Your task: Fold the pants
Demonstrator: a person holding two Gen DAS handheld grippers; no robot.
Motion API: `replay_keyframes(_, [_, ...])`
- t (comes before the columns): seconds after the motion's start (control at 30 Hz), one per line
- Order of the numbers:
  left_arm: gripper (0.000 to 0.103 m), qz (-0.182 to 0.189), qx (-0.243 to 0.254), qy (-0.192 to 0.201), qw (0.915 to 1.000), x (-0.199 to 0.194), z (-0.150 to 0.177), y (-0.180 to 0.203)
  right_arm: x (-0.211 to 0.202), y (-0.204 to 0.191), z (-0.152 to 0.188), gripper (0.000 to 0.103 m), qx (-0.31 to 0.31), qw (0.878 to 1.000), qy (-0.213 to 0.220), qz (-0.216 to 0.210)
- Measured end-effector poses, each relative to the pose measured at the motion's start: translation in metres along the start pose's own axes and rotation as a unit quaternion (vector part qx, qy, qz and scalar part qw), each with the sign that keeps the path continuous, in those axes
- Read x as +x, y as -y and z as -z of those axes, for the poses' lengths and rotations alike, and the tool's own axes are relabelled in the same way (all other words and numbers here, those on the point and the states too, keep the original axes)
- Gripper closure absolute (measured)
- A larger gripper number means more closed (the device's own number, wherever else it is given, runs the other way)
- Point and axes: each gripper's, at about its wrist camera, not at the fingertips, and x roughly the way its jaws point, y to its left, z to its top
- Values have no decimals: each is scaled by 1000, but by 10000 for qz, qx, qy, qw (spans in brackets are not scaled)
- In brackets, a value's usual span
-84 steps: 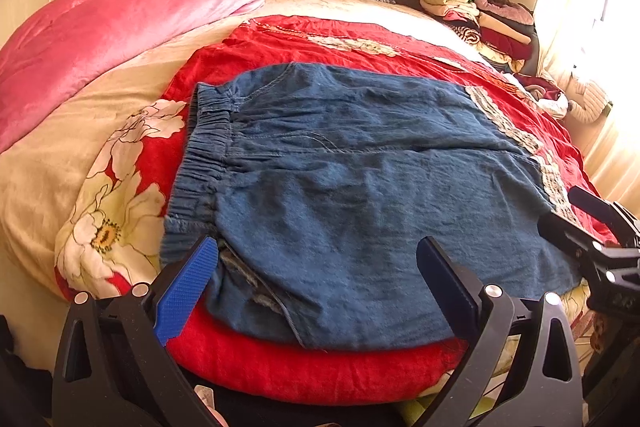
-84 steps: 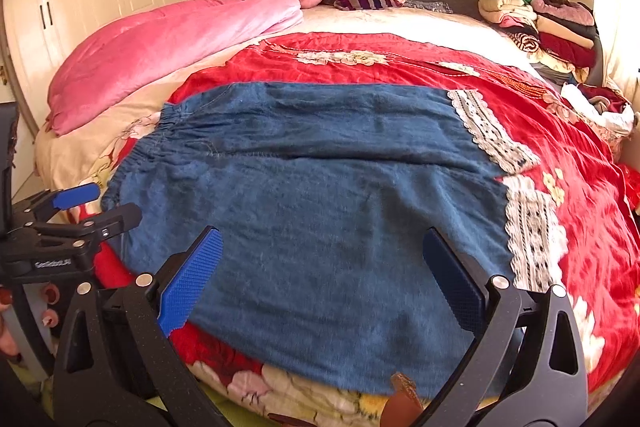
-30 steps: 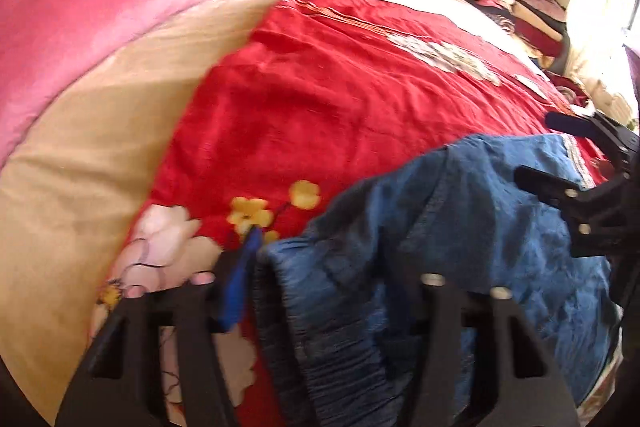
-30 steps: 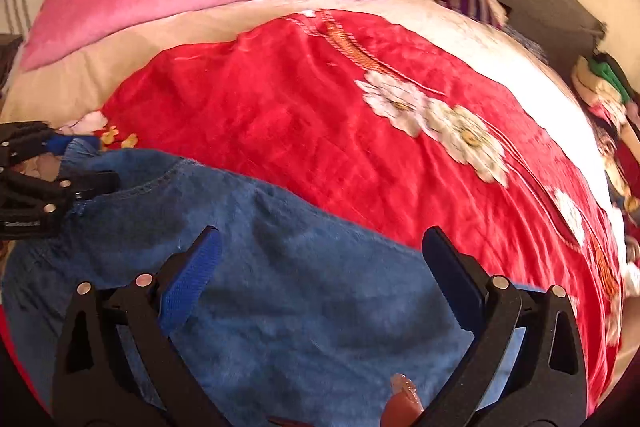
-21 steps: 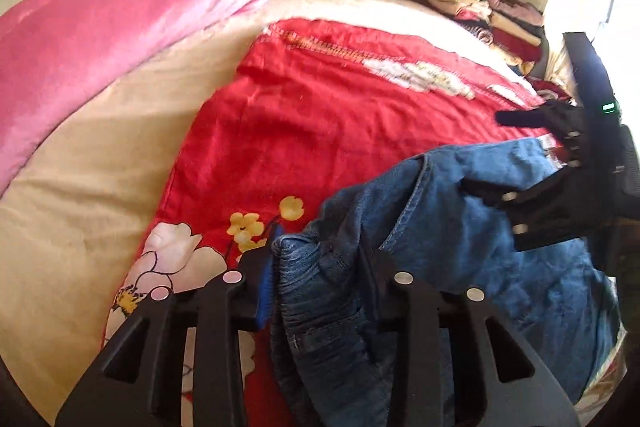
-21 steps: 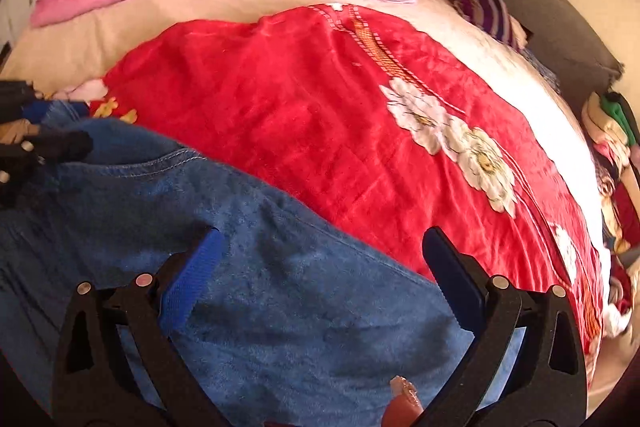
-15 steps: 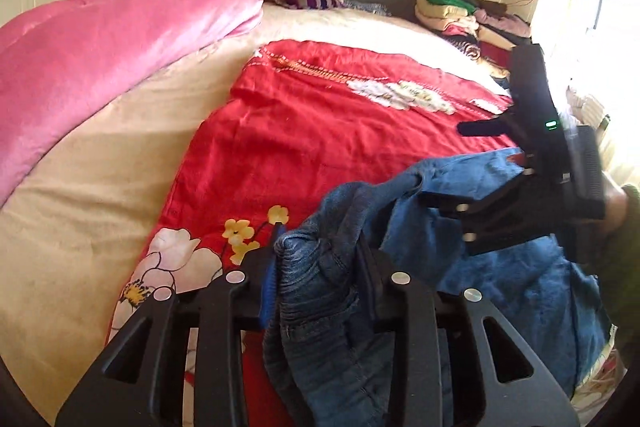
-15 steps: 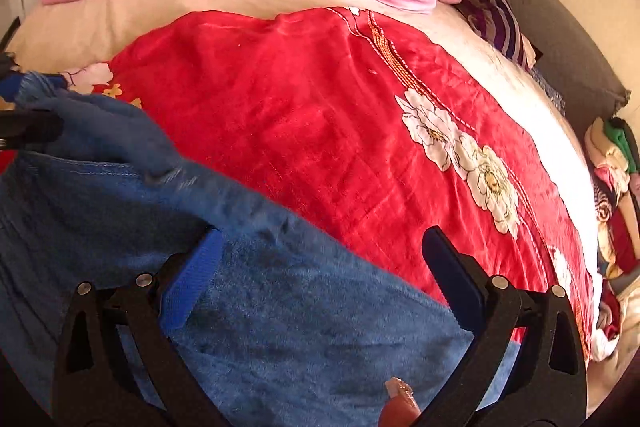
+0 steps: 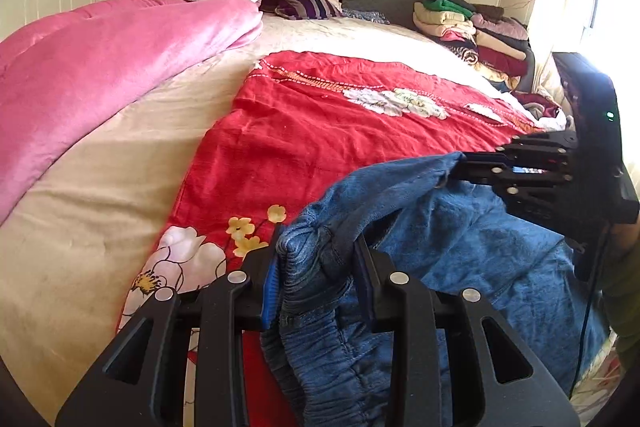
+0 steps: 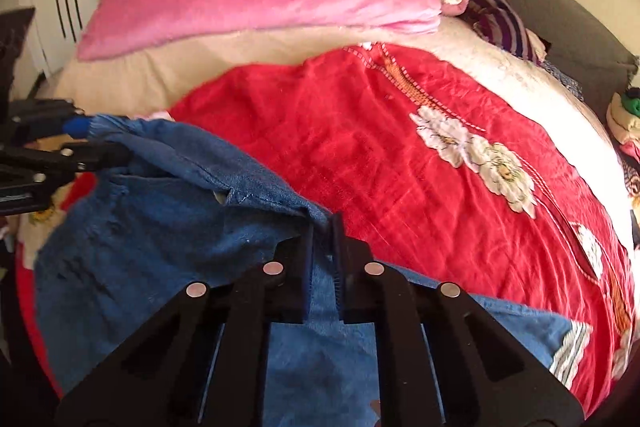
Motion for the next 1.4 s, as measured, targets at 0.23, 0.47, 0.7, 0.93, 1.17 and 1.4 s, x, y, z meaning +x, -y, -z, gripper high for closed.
replay_keyframes(0.23, [73,106,25,227,9997,-25,5,6,-44,-4,18,101,335,9985,426,-105])
replay_keyframes(0.47, [73,209,35,479,9986,-55,26,14,-81,-21,43,101,494,9961,670,-302])
replay_keyframes(0.7, [73,353,-1,630,9974,-84,49,19,-107,-38,64,101,487,9941,838,-483])
replay_keyframes(0.93, [73,396,37,610,9973,-101,72,22,-125,-56,84,101,420,9932,868,-657])
replay_keyframes(1.17, [73,305,147,427,9985,-109,96,23,-136,-80,107,101,221,9924,812,-895])
replay_keyframes(1.4, [70,119,307,162,9993,-111,120,27,-135,-99,132,101,126,9921,529,-1132])
